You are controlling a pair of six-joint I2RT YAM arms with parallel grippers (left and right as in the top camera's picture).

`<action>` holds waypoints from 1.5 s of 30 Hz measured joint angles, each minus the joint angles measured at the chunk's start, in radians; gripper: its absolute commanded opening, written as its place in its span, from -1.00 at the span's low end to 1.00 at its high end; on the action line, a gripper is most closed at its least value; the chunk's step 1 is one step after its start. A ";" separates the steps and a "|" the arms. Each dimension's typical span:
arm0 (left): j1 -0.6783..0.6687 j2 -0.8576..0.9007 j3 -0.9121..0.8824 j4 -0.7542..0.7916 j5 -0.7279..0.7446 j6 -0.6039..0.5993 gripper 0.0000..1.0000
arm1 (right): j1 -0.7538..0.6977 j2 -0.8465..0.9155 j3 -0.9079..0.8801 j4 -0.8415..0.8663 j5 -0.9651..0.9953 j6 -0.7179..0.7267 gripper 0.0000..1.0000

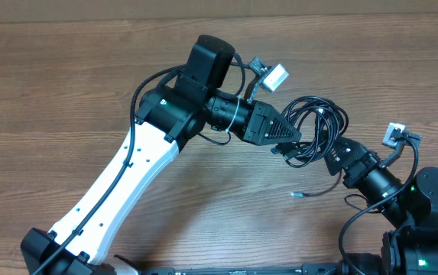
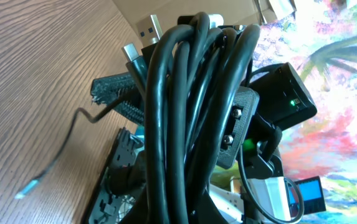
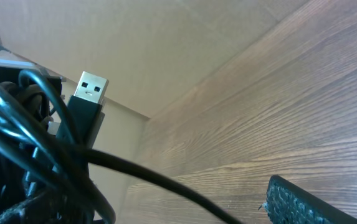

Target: Untangle cables

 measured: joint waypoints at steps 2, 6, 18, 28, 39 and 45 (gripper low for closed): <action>-0.001 0.000 0.000 0.001 0.004 0.000 -0.92 | 0.000 0.000 0.000 0.000 -0.002 0.000 0.86; -0.002 0.001 0.000 0.017 0.020 0.000 -0.92 | 0.000 0.000 0.000 0.000 0.000 0.000 0.86; -0.005 0.022 -0.011 0.095 0.102 0.003 -0.92 | 0.001 0.016 0.002 -0.096 0.046 -0.002 0.86; -0.005 0.023 -0.011 0.099 0.114 0.003 -0.91 | 0.002 0.024 0.010 -0.117 0.059 -0.024 0.84; -0.001 0.027 -0.013 0.101 0.133 0.003 -0.92 | 0.002 0.024 0.015 -0.142 0.071 -0.031 0.83; 0.008 0.027 -0.014 0.101 0.139 0.003 -0.92 | 0.002 0.024 0.015 -0.151 0.072 -0.032 0.82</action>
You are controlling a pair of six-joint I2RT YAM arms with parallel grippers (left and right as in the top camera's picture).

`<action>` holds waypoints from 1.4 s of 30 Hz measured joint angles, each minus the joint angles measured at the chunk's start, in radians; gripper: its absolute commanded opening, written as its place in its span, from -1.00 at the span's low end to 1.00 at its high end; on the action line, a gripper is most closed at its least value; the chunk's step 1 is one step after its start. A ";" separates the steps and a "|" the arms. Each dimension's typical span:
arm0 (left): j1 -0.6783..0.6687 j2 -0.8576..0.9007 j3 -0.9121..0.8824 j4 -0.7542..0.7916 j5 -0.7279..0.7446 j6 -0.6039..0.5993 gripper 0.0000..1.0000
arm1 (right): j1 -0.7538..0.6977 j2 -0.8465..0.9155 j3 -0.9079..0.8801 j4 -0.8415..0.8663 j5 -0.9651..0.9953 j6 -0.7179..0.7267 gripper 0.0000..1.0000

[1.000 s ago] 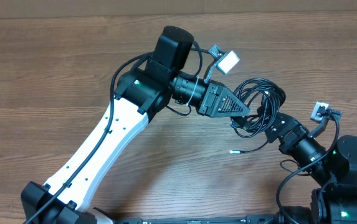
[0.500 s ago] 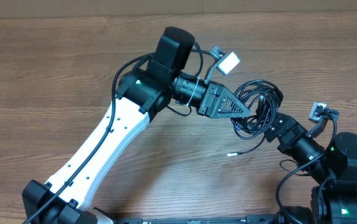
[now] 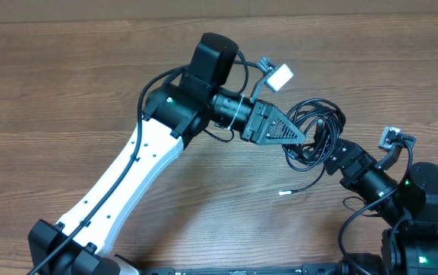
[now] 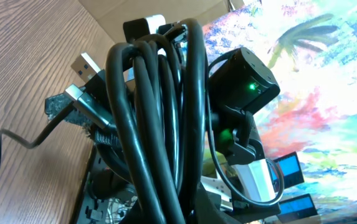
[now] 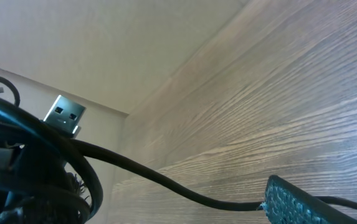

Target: Untangle cables

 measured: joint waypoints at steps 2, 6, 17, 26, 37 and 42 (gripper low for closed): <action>0.006 0.000 0.000 0.000 0.001 0.000 -0.92 | 0.000 0.000 0.000 -0.005 0.001 0.000 0.82; 0.013 0.000 0.000 0.000 0.004 0.000 -0.91 | 0.006 0.000 0.000 -0.018 0.007 0.000 0.82; 0.024 0.000 -0.001 0.005 0.007 -0.001 -0.91 | 0.006 0.000 0.000 -0.020 0.013 -0.019 0.82; 0.033 0.000 -0.001 0.076 0.007 -0.110 -0.92 | 0.005 0.012 0.000 0.039 -0.018 -0.021 0.96; 0.090 0.000 -0.001 0.180 0.002 -0.317 -0.92 | 0.000 0.019 0.000 0.129 -0.122 0.134 1.00; 0.122 0.000 -0.001 0.184 -0.009 -0.379 -0.91 | 0.000 0.019 0.000 0.138 -0.146 0.259 1.00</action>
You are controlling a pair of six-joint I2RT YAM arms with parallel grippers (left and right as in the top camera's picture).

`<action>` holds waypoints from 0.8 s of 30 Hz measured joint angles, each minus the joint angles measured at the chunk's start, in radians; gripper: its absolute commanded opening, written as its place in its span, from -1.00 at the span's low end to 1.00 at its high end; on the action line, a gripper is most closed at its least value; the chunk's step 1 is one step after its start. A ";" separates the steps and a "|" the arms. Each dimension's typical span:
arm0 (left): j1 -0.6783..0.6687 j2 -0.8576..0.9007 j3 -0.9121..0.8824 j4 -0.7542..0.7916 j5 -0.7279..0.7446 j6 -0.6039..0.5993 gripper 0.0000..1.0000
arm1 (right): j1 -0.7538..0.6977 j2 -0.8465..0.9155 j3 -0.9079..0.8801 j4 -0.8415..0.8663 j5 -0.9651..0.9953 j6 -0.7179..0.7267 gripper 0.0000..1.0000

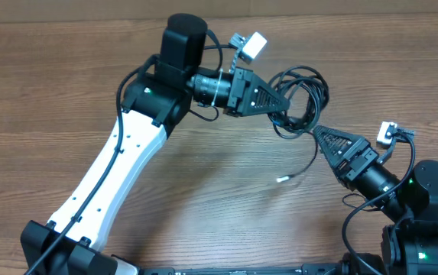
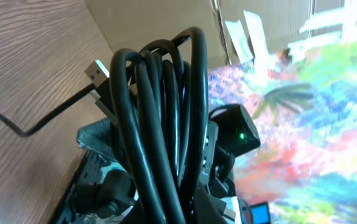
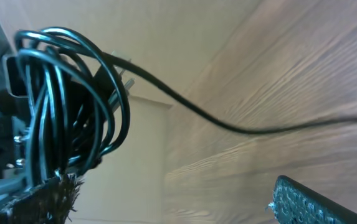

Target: Untangle cables

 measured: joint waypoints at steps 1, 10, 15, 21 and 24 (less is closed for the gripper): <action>0.006 0.000 0.000 0.000 -0.004 -0.014 -0.91 | 0.000 0.000 0.000 0.000 -0.002 0.027 1.00; 0.017 0.000 0.000 0.015 -0.057 -0.148 -0.91 | 0.000 0.000 0.000 0.001 -0.014 0.166 1.00; 0.016 0.000 0.000 0.090 -0.080 -0.250 -0.92 | 0.000 0.000 0.000 0.001 -0.024 0.186 1.00; -0.006 0.000 0.000 0.252 -0.098 -0.373 -0.91 | 0.000 0.000 0.000 0.002 -0.025 0.191 1.00; -0.028 0.000 0.000 0.273 -0.101 -0.404 -0.92 | 0.000 0.000 0.000 0.006 -0.023 0.192 1.00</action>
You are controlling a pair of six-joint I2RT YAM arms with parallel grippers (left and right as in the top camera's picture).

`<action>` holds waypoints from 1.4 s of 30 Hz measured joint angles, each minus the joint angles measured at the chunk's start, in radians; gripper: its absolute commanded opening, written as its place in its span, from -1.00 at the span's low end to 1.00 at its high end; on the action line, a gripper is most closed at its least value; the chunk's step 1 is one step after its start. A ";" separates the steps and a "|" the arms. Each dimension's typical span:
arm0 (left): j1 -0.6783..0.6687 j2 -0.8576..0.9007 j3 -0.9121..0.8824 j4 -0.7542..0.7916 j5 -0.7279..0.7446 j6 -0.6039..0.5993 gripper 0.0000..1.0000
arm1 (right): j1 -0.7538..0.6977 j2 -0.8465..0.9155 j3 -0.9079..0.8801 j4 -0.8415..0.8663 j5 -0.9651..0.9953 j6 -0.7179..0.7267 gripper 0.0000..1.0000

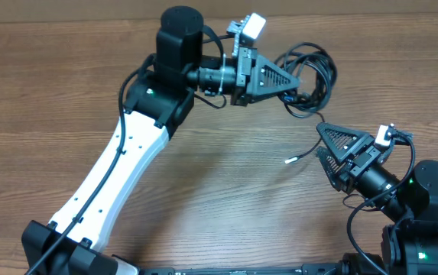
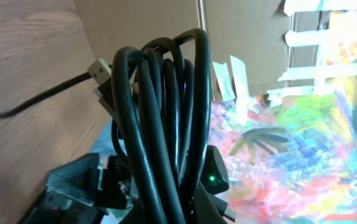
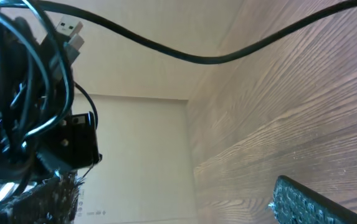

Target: Untangle cables

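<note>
A bundle of looped black cables [image 1: 316,70] hangs off the table, and my left gripper [image 1: 295,77] is shut on it at the far right. The left wrist view is filled by the loops [image 2: 159,118], with a USB plug [image 2: 101,67] sticking out on the left. One thin strand [image 1: 308,151] trails down to a loose white-tipped end [image 1: 288,160]. Below and in front of the bundle, my right gripper [image 1: 319,140] is open and empty. Its wrist view looks up at the loops [image 3: 16,93], the plugs [image 3: 71,30] and the strand [image 3: 197,57].
The brown wooden table [image 1: 66,92] runs under both arms. A cardboard wall [image 1: 89,9] stands along the far edge. My left arm's white link [image 1: 119,176] crosses the table's middle from the near left.
My left gripper has carried the bundle a little farther back and to the right. My right gripper now sits farther from the loops, with both fingers showing spread in the overhead view.
At first both grippers met at the bundle in the middle right, my right fingers among the loops. They stayed close a moment later. Then the left gripper held the bundle farther back with the right tip just beneath it. Now the bundle hangs apart from the right gripper.
</note>
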 measured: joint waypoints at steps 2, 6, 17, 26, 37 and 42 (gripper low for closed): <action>-0.017 0.000 0.000 0.000 0.000 -0.011 -0.91 | 0.000 0.000 0.000 0.017 0.002 0.002 1.00; -0.042 0.000 0.000 0.001 0.000 -0.022 -0.92 | 0.000 0.001 0.000 0.068 0.002 0.027 1.00; -0.048 0.000 0.000 0.003 0.001 -0.033 -0.91 | 0.000 0.001 0.000 0.110 0.040 0.071 1.00; -0.095 0.000 0.000 0.024 0.004 -0.034 -0.91 | 0.000 0.001 0.000 0.110 0.088 0.098 1.00; -0.161 0.000 0.000 0.056 -0.010 -0.034 -0.92 | -0.001 0.002 0.000 0.111 0.135 0.101 1.00; -0.164 0.000 0.000 0.119 -0.011 -0.042 -0.92 | -0.002 0.011 0.000 0.095 0.130 0.077 1.00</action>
